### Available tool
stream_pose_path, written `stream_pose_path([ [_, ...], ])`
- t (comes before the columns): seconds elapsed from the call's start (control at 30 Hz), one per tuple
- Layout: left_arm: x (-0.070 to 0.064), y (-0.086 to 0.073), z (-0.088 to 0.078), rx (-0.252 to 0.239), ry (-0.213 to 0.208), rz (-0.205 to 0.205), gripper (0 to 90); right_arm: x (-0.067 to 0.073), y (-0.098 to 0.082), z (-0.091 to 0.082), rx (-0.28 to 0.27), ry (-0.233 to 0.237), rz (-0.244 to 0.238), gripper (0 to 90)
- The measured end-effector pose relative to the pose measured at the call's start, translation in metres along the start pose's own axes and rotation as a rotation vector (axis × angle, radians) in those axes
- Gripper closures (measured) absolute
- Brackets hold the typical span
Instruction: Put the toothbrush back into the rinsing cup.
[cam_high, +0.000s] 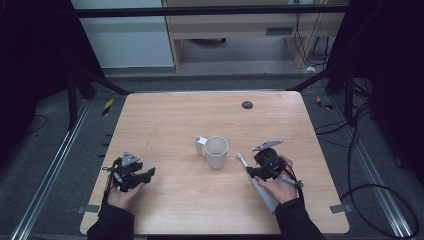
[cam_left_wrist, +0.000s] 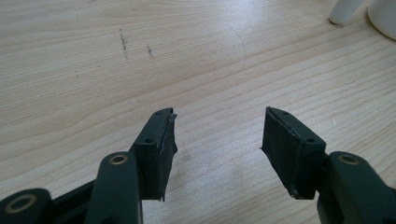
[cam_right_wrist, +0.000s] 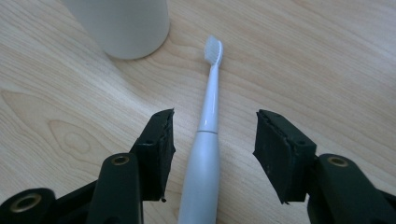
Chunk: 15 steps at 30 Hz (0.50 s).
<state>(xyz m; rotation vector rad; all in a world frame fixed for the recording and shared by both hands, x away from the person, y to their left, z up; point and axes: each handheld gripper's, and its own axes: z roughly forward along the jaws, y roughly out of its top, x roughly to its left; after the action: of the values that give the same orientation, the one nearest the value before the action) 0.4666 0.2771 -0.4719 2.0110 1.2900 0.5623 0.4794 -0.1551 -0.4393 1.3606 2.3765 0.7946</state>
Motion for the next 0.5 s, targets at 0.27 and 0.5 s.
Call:
stream_pose_path([
  [0.27,0.0,0.0,0.0,-0.002,-0.004,0.003,43.7,0.001,-0.004,0.011,0.065,0.005,-0.007,52.4],
  [0.5,-0.001,0.0,0.0,-0.001,-0.004,0.004,43.8,0.0,-0.005,0.015,0.102,0.004,-0.008,54.8],
])
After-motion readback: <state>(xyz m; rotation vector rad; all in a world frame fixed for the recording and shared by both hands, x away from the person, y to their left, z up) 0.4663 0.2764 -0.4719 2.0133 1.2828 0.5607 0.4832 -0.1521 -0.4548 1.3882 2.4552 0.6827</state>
